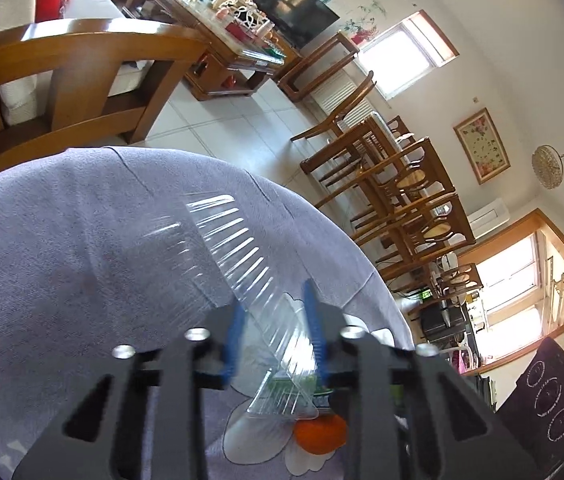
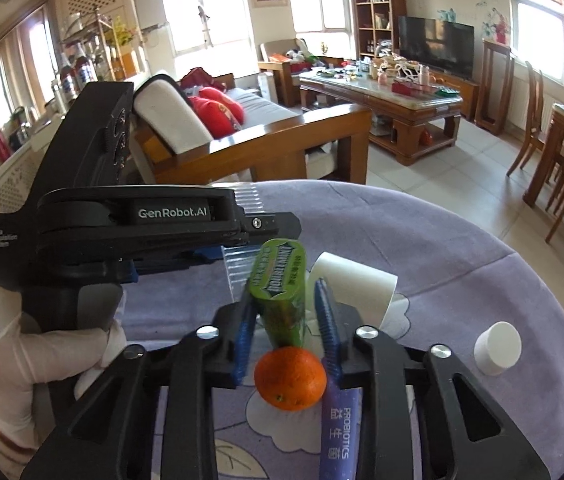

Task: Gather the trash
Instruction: 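Grasp the clear plastic tray with the left tool while the right tool grasps the green gum box, then carry the tray and gum box over the black bin and open both tools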

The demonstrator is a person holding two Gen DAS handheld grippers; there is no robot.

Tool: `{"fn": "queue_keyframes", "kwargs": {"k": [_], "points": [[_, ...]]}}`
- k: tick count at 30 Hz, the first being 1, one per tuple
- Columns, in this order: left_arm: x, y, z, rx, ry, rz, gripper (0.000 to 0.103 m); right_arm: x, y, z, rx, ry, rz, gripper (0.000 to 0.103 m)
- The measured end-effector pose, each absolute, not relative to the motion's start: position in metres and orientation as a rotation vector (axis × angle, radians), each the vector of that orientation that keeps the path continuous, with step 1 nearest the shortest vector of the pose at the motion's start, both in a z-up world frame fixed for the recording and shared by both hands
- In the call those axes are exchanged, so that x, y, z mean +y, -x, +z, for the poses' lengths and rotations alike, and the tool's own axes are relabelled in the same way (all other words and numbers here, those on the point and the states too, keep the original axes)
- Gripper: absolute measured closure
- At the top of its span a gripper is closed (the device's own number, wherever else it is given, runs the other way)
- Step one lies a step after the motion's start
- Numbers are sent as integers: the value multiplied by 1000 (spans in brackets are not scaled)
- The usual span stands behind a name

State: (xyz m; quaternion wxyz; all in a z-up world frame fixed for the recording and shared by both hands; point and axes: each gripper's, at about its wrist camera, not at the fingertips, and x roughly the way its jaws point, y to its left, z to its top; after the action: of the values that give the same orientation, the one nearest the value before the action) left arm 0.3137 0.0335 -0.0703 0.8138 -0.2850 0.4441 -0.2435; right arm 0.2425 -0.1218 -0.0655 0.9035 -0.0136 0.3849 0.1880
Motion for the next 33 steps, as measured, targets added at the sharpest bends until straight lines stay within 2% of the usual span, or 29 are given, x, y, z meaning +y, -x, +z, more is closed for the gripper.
{"fn": "queue_keyframes", "kwargs": {"k": [5,9,23,33], "points": [[35,-308,-62,902,577,-518,95,-128,-242,-67,792,-1,398,81],[36,-298,-52,872,525,-497,99,-133,-239,-65,780,-35,416,81],[56,-214,-16,793,406,-505,100,-163,-169,-15,645,-140,440,81],[14,-138,2,761,314,-616,100,-214,-70,21,592,-169,387,81]]}}
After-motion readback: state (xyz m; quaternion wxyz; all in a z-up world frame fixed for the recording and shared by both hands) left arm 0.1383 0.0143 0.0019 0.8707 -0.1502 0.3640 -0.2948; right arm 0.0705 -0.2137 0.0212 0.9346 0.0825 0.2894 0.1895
